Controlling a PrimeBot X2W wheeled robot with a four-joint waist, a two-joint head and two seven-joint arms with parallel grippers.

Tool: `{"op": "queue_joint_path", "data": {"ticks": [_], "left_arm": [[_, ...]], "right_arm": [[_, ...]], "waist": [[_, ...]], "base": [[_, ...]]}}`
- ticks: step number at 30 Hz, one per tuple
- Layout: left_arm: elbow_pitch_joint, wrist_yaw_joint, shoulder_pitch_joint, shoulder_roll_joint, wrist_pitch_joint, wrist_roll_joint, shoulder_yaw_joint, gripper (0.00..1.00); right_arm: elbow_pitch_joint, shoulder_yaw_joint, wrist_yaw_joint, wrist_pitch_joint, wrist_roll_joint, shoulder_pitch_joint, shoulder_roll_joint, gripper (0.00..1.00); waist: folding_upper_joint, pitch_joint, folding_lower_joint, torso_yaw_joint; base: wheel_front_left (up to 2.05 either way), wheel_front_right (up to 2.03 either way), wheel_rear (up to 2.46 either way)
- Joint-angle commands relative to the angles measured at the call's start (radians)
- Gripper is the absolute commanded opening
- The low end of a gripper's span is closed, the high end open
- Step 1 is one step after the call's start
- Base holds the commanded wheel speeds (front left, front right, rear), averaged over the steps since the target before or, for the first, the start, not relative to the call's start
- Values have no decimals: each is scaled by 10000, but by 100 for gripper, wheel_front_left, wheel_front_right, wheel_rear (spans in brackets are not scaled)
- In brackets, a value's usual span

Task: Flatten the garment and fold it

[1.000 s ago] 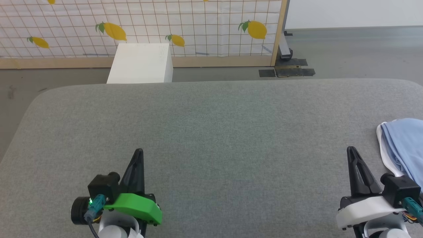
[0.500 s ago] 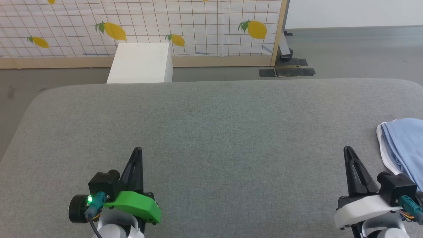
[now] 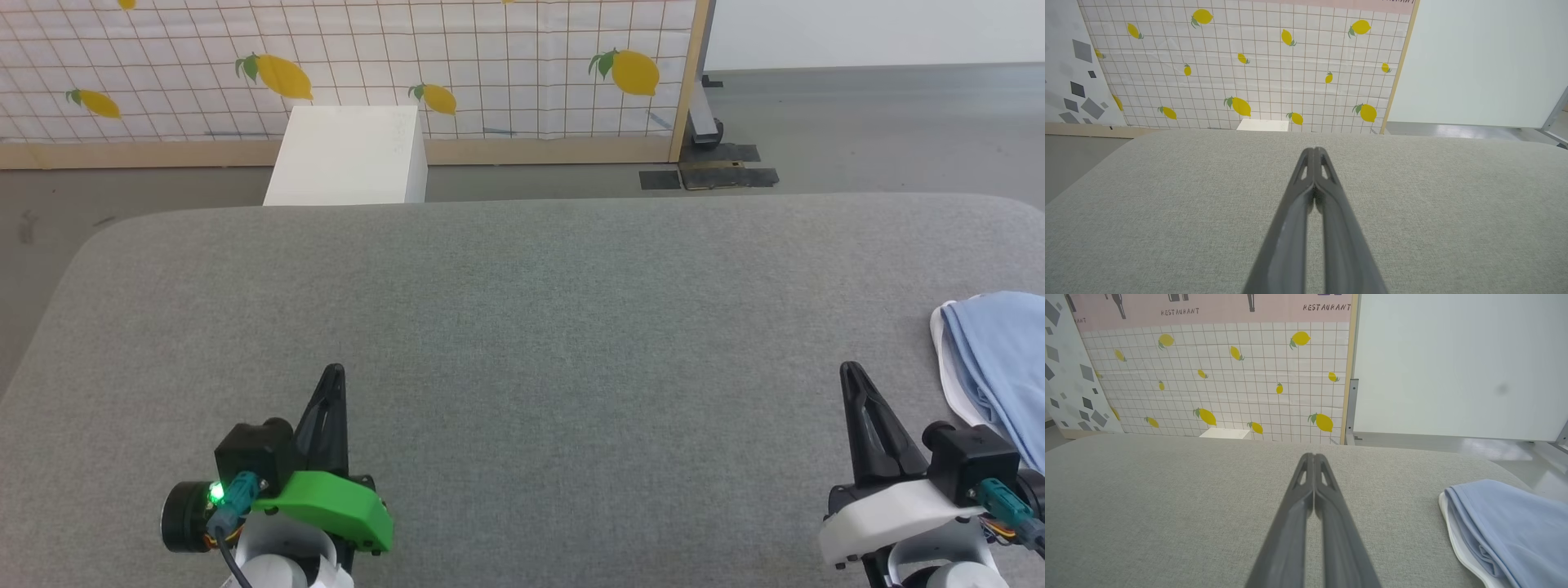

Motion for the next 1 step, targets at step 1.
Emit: {"op": "queue_joint_path", "data": {"ticks": [1], "left_arm": [[-60, 62, 153, -20, 53, 133, 45, 0]], "right_arm": [[-83, 39, -8, 76, -114, -84, 11, 0]], "waist": [[0, 1, 0, 0]], "base": [[0, 0, 0]]}}
